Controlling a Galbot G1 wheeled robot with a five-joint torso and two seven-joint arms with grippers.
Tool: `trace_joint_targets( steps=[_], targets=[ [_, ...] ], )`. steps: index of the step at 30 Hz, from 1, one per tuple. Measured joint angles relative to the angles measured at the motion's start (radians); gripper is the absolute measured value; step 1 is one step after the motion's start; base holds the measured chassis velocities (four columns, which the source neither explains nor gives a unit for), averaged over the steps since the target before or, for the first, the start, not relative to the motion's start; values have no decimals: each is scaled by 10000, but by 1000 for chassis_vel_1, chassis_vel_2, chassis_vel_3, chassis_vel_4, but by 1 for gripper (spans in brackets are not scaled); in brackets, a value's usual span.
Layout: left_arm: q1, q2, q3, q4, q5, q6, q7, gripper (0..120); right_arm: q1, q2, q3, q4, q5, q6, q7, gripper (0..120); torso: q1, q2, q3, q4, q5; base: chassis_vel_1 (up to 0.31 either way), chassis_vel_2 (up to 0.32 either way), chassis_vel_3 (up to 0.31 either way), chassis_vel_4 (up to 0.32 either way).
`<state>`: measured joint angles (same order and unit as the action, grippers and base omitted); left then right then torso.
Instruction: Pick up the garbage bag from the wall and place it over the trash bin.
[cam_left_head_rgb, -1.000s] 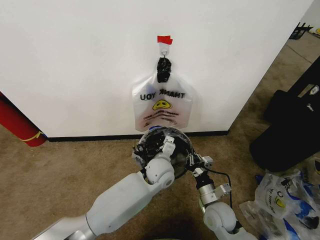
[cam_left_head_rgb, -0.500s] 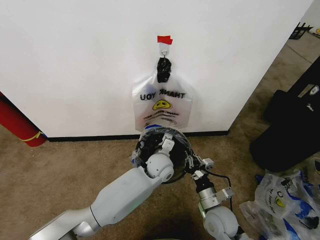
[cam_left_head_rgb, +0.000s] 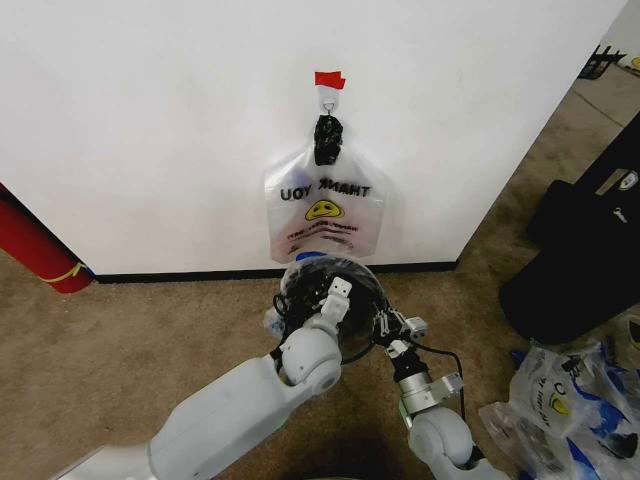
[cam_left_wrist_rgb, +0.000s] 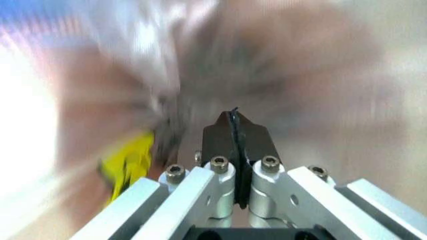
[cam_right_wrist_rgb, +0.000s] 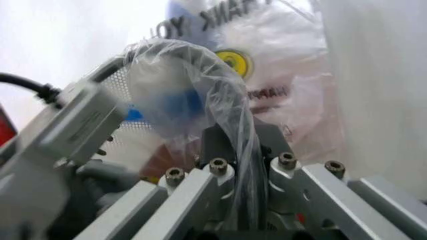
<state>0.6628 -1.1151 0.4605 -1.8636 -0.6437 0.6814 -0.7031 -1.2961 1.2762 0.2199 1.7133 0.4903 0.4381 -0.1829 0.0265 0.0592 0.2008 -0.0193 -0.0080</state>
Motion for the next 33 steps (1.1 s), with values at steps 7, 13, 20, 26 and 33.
trace_joint_targets(
  steps=[7,13,20,26,33],
  targets=[
    [384,446,10,-326,-542,340,153,0,1,-21,348,-109,-705,562,-828,0,0,0,0,0,-1,0,0,0,0],
    [58,292,192,30,-918,537,209,0,-129,-86,441,99,-938,817,-1220,0,0,0,1,0,-1,0,0,0,0],
    [-412,-259,283,611,-1035,502,299,0,-372,-117,372,360,-726,848,-1283,0,0,0,1,0,0,0,0,0,0],
    [-734,-702,199,1377,-1002,253,530,0,-404,-180,227,506,-279,818,-1282,0,0,0,1,0,1,0,0,0,0],
    [-833,-1153,-231,1899,-907,-31,684,0,-400,-184,63,582,72,746,-1283,0,1,0,1,0,1,0,0,0,0]
  ],
)
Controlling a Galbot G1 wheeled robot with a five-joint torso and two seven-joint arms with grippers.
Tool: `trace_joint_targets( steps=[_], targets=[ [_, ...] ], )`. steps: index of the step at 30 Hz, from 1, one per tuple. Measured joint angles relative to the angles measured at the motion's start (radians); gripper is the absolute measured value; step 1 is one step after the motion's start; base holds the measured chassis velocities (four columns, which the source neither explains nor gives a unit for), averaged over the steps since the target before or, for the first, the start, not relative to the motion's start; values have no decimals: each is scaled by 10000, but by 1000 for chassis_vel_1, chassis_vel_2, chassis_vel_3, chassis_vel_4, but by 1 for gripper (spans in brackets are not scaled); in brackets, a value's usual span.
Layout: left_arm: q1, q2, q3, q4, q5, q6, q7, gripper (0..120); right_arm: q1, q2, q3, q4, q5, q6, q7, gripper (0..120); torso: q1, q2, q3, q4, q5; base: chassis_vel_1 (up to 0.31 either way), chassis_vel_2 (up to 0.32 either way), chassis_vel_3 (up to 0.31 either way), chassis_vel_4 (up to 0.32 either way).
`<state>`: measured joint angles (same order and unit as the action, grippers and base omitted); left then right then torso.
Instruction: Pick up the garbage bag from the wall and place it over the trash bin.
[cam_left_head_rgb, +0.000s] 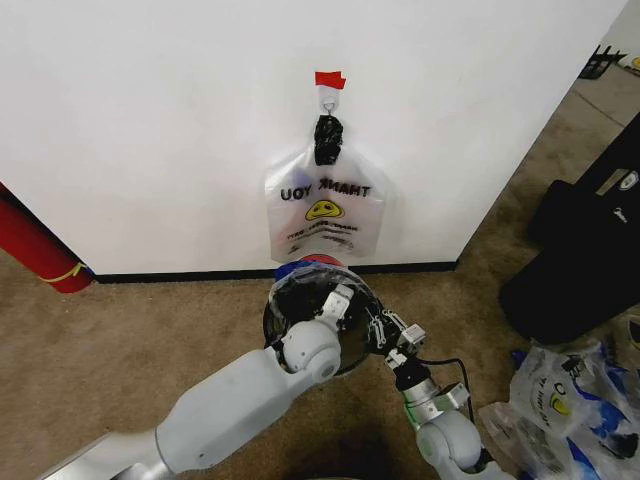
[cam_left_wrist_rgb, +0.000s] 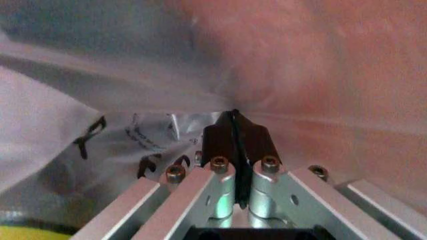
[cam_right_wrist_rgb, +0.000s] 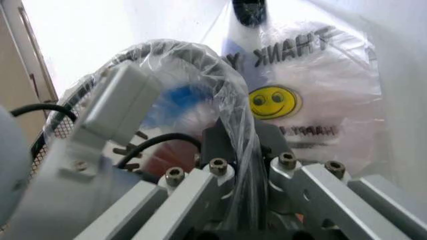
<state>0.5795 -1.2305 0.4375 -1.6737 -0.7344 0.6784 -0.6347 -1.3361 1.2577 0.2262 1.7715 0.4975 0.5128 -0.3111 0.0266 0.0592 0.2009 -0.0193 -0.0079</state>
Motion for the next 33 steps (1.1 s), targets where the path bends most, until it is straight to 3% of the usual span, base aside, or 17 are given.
trace_joint_targets(
  steps=[12,17,22,27,33],
  targets=[
    [116,124,-313,61,658,-433,356,0,-45,89,-125,73,404,-139,199,0,1,0,0,0,-1,0,0,0,0],
    [788,604,-327,-889,901,-755,536,0,91,366,-143,-218,757,-248,509,0,1,0,0,0,-1,0,0,0,0],
    [1699,1476,-455,-2641,903,-1173,544,0,430,700,47,-825,1255,-370,852,0,0,0,0,2,-3,0,0,0,0],
    [2516,2329,-813,-3902,895,-1279,571,18,641,867,215,-1284,1436,-405,991,0,0,0,-1,1,-3,0,0,0,0],
    [3630,3324,-2045,-5608,609,-1506,1217,39,850,874,446,-1669,2092,-471,866,0,-1,0,-1,0,-4,0,0,0,0]
  ],
)
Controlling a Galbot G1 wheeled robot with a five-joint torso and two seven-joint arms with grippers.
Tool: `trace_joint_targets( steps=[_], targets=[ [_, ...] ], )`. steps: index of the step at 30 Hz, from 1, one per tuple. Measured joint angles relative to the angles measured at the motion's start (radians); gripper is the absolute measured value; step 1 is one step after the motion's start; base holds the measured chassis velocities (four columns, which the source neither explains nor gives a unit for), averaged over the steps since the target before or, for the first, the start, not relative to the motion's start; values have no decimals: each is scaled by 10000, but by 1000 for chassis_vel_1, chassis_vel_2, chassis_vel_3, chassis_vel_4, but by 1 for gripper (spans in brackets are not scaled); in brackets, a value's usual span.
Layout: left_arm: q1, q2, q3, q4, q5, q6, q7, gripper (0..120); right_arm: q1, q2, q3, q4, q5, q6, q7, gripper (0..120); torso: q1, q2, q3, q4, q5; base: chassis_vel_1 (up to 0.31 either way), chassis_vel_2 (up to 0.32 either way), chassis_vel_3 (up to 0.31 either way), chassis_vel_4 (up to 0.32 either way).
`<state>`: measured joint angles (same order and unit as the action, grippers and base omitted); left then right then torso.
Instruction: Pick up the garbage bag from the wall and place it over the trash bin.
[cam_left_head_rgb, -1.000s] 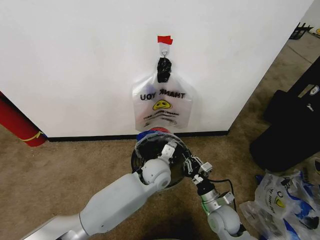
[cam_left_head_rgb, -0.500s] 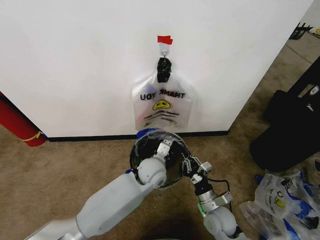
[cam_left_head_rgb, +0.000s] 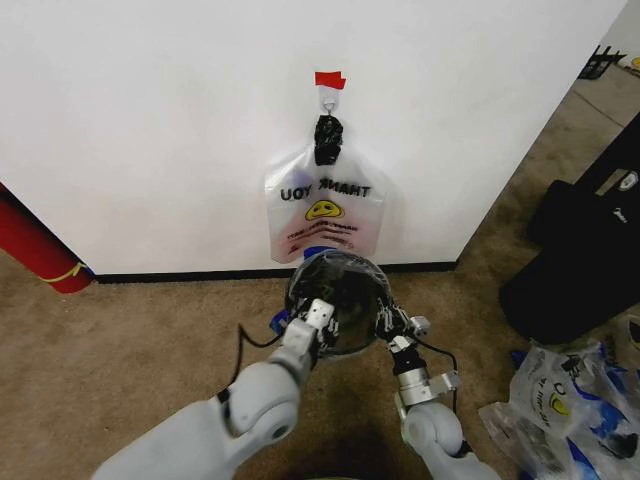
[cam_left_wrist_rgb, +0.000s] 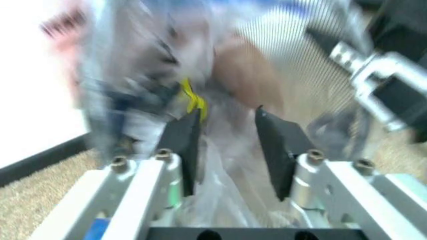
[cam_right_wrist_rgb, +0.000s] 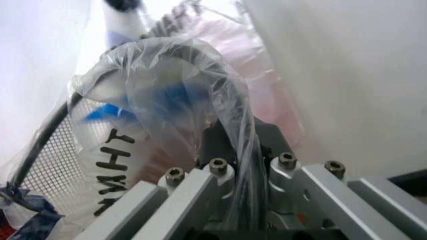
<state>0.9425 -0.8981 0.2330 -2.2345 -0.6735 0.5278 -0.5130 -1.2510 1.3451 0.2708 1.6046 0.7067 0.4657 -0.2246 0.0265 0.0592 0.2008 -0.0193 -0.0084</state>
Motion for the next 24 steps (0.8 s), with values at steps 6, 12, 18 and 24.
trace_joint_targets(
  steps=[6,12,18,24],
  targets=[
    [622,622,-1178,-843,-277,171,546,59,41,8,163,-147,467,-42,-235,0,0,0,0,-1,2,0,0,0,0],
    [1080,911,-1911,-668,-286,589,1042,82,-110,-110,267,124,892,-97,-416,0,0,0,0,-1,2,0,0,0,0],
    [1113,816,-1918,-365,-278,787,994,67,-300,-222,322,477,1006,-130,-483,0,0,0,0,-1,3,0,0,0,0],
    [1209,779,-1926,-415,-365,843,964,43,-416,-313,432,660,1012,-148,-512,0,0,0,0,0,6,0,0,0,0]
  ],
)
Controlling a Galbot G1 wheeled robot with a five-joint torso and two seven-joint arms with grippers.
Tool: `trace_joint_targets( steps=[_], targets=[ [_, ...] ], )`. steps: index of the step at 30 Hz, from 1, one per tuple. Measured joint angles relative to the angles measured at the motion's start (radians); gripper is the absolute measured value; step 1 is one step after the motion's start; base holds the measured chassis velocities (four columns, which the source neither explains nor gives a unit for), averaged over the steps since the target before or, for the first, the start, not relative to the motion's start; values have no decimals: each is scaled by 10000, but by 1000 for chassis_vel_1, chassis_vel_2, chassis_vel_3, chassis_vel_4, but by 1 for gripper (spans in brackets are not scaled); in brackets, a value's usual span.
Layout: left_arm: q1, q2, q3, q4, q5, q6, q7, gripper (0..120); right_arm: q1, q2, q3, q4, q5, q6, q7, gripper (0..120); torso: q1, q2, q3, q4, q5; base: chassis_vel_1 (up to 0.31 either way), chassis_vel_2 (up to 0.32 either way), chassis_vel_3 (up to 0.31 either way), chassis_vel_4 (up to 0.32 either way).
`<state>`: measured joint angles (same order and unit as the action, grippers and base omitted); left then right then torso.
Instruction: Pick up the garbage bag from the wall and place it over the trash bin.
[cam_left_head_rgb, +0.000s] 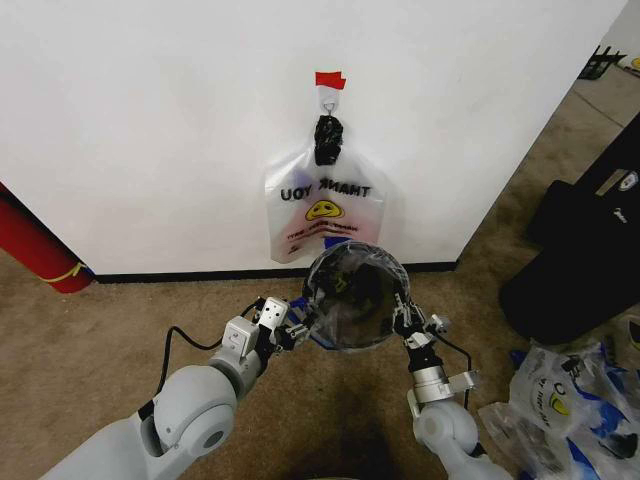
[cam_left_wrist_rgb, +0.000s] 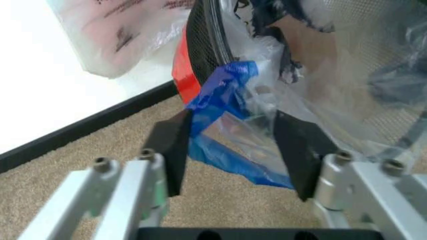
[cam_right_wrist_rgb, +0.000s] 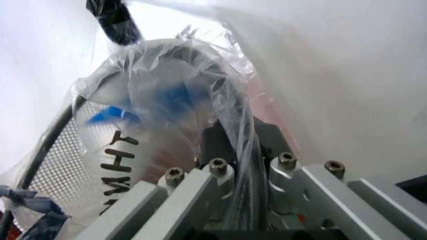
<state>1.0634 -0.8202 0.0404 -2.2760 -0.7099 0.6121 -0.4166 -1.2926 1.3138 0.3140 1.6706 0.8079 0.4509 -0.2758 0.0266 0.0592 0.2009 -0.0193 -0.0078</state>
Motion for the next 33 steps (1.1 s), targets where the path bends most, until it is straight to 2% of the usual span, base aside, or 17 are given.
trace_joint_targets(
  steps=[7,9,13,19,24,28,33],
  targets=[
    [111,1,-4,-152,-226,-1,-64,17,51,-23,64,-132,-61,19,3,0,0,0,0,1,-1,0,0,0,0],
    [104,-9,-3,-154,-306,-3,-64,14,59,-23,65,-144,-64,23,5,0,0,0,0,1,-1,0,0,0,0],
    [28,-57,40,-118,-429,-17,-65,0,93,0,58,-205,-93,30,15,0,0,0,0,0,-2,0,0,0,0],
    [-4,-87,84,147,-273,-57,-84,0,105,13,54,-215,-61,19,62,0,0,0,0,0,-1,0,0,0,0],
    [-6,-181,139,937,787,-184,-152,0,-6,-33,-16,9,210,-282,302,0,0,0,1,0,-2,0,0,0,0],
    [85,-337,241,1582,1418,-407,-4,0,-271,-94,-153,499,783,-1111,885,0,0,0,1,-1,-3,0,0,0,0],
    [216,-449,318,1582,1501,-472,245,0,-304,-68,-212,573,1068,-1318,1244,0,0,0,1,0,-2,0,0,0,0]
  ],
)
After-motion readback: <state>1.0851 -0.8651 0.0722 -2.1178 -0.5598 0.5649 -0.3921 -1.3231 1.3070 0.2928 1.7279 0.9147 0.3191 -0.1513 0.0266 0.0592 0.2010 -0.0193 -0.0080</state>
